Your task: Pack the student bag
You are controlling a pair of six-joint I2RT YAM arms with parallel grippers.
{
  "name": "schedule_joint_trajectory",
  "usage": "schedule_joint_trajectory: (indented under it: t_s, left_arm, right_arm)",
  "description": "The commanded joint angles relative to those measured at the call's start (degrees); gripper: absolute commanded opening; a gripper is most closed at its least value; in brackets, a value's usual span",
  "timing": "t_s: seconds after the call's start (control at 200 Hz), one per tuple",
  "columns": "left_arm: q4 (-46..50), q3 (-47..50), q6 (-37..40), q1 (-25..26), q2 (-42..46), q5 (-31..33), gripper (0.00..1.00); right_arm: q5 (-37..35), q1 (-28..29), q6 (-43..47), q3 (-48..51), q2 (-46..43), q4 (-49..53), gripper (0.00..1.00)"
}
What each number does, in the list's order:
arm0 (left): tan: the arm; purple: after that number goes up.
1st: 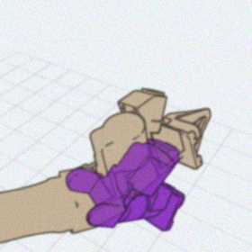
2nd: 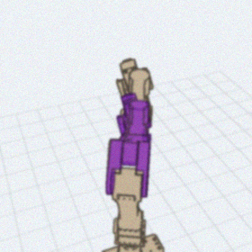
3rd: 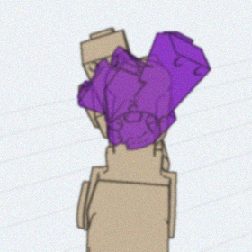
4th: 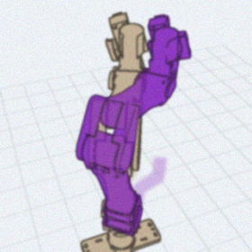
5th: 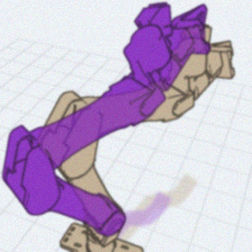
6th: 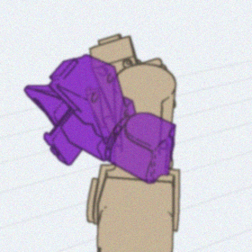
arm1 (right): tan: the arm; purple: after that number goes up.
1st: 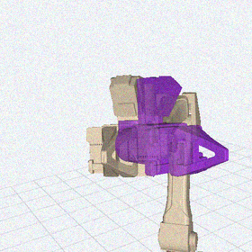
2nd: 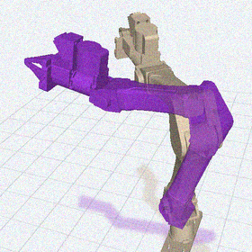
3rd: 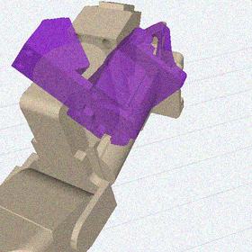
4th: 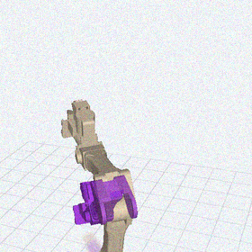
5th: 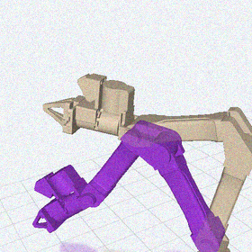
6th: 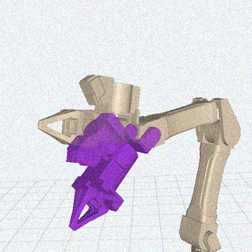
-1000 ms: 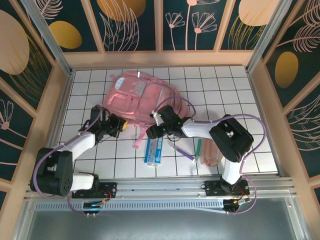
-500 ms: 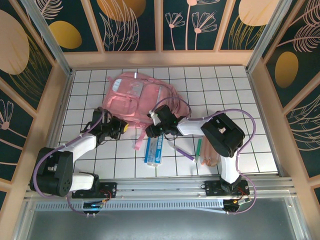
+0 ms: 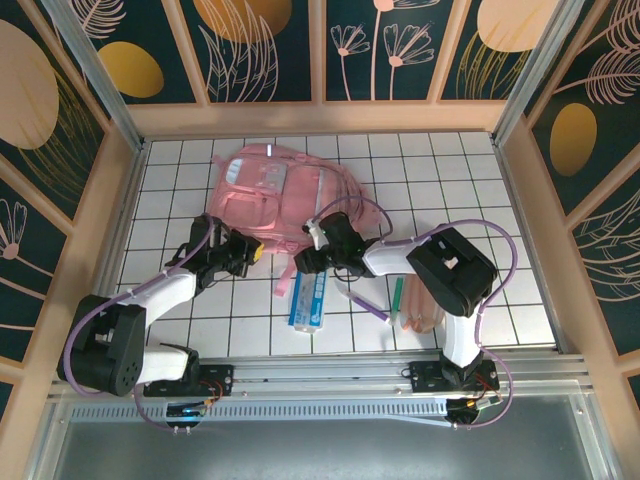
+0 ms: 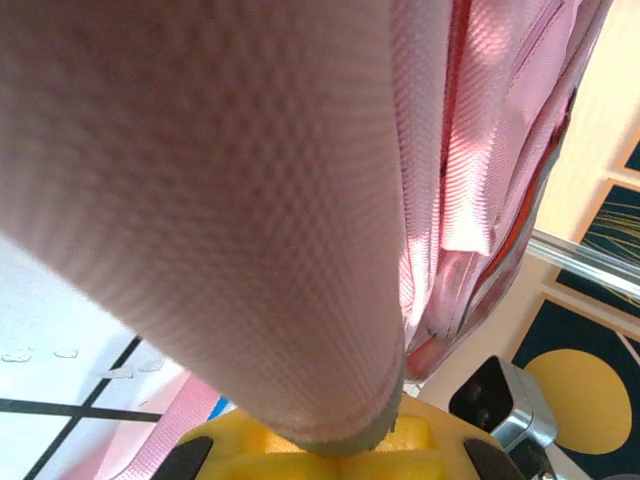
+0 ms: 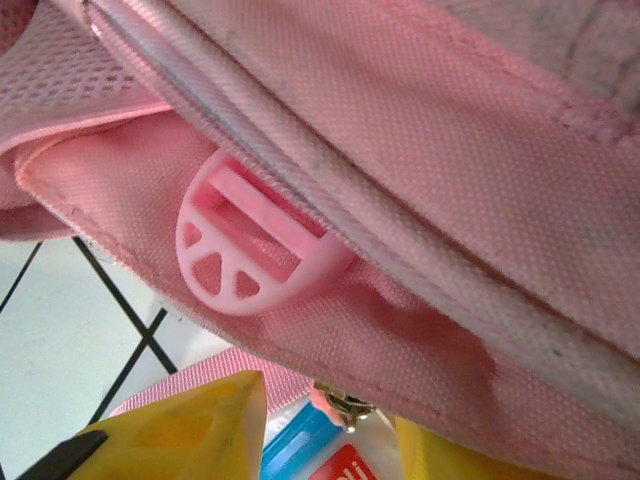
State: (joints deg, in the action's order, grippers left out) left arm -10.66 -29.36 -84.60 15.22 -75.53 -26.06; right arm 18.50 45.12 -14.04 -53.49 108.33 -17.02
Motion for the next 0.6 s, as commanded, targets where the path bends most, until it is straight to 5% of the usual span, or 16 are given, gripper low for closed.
schedule_joint_trajectory:
  t_s: [0.0,0.385,0.596]
  left_arm:
    - [-3.14,-1.28,-11.64,1.93,1.68,-7.86,0.00]
    - [-4.55,-0.50,-13.13,2.11,2.16,-7.70,0.00]
    - [-2.37,-0.16,-11.35,1.85,2.15,-4.03,0.00]
  right_arm:
    - [-0.50,-0.49,-1.01,-0.44,-1.02,-5.81,0.37]
    - [-6.10,-2.49,-5.64,3.22,-4.56,-7.97,0.10]
    - [-9.05,-3.02,-6.42,2.63,-7.54,0.28,0.00]
